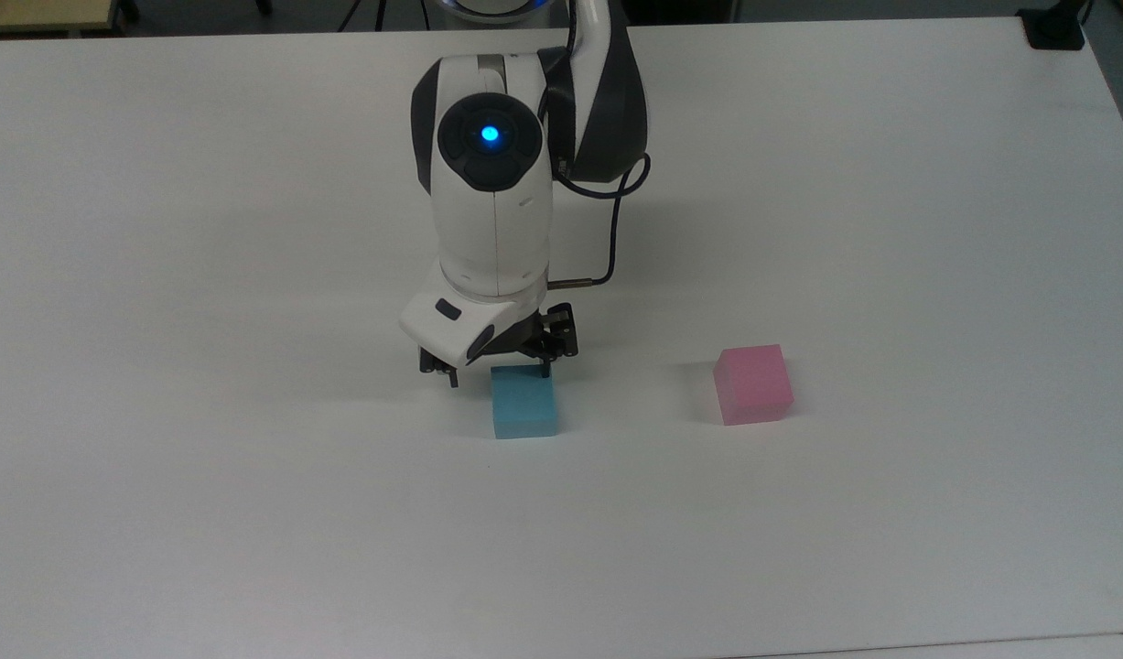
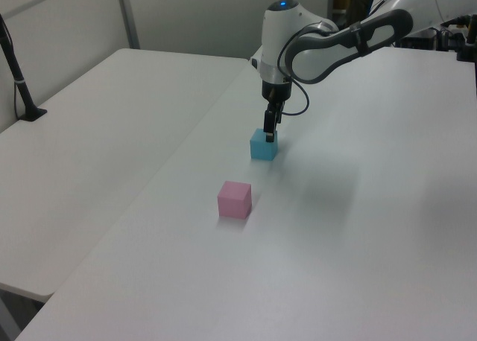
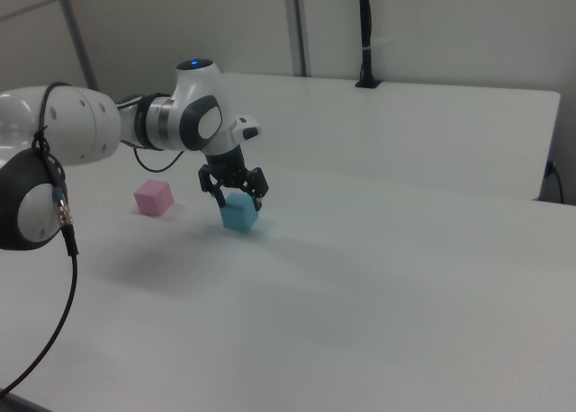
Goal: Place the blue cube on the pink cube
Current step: 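Lower the gripper around the light-blue cube, then close the gripper on the light-blue cube, then lift the light-blue cube off the table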
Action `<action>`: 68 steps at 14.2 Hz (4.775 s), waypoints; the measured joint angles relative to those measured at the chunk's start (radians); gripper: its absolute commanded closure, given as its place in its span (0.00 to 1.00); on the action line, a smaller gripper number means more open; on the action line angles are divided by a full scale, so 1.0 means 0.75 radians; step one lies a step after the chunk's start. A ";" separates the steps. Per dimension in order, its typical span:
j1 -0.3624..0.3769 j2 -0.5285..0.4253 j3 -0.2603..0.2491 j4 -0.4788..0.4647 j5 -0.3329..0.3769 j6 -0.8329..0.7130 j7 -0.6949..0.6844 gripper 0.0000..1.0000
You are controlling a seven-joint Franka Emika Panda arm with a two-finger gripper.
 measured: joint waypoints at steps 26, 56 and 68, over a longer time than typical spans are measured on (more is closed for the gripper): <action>0.020 0.048 0.005 0.069 0.004 0.034 -0.023 0.00; 0.003 -0.105 -0.045 0.114 0.084 -0.076 0.001 0.51; 0.117 -0.345 -0.165 0.087 0.084 -0.323 0.025 0.50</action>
